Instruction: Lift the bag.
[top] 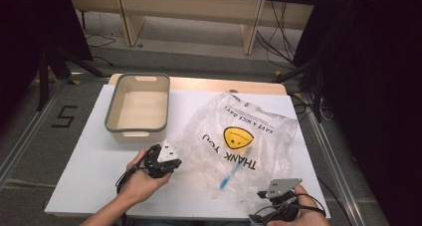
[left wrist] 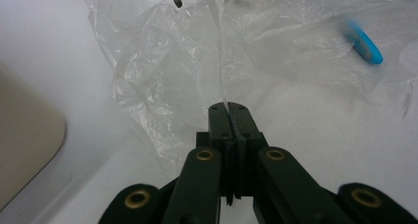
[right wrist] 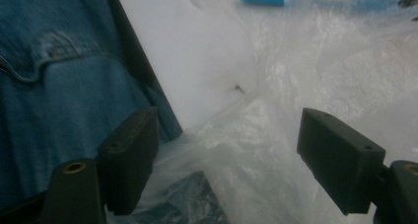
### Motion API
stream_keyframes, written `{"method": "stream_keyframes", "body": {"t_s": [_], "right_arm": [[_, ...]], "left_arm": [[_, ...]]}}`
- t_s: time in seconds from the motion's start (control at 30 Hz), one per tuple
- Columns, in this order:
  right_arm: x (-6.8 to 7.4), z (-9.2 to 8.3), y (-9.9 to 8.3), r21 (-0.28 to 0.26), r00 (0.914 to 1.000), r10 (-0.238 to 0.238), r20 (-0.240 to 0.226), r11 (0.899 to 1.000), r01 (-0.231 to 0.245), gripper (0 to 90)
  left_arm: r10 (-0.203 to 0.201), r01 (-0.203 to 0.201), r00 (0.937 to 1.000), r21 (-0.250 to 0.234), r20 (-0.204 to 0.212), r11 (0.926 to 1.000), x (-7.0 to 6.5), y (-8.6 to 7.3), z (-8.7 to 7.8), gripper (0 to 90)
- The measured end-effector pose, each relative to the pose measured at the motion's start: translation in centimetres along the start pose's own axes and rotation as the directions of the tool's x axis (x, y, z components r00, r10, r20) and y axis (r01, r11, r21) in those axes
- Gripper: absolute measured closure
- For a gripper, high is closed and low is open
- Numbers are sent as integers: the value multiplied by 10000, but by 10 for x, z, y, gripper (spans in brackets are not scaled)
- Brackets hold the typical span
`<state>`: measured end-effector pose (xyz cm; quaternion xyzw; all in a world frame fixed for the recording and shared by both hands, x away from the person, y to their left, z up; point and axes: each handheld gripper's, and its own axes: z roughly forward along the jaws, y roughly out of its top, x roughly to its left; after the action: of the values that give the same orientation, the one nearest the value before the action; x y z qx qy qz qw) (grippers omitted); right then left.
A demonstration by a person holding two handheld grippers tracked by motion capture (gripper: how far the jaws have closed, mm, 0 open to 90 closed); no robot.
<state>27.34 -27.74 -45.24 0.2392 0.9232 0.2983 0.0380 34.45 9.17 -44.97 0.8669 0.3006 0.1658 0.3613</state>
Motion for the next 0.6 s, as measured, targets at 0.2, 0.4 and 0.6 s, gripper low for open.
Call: {"method": "stream_keyframes", "body": {"t_s": [0.2, 0.4, 0.6], "right_arm": [[-4, 11, -7, 857, 9985, -311, 451, 9959, 272, 231], [-11, 13, -12, 1182, 9960, -308, 844, 9928, 207, 315], [-19, 7, -14, 1050, 9946, -168, 1022, 9945, 60, 555]], "left_arm": [[-18, 18, 10000, 41, 5, 10000, 0, -1, 1, 893], [-13, 13, 10000, 101, 18, 9999, 2, -1, 1, 894], [5, -6, 10000, 141, 56, 9999, 0, -2, 3, 894]]}}
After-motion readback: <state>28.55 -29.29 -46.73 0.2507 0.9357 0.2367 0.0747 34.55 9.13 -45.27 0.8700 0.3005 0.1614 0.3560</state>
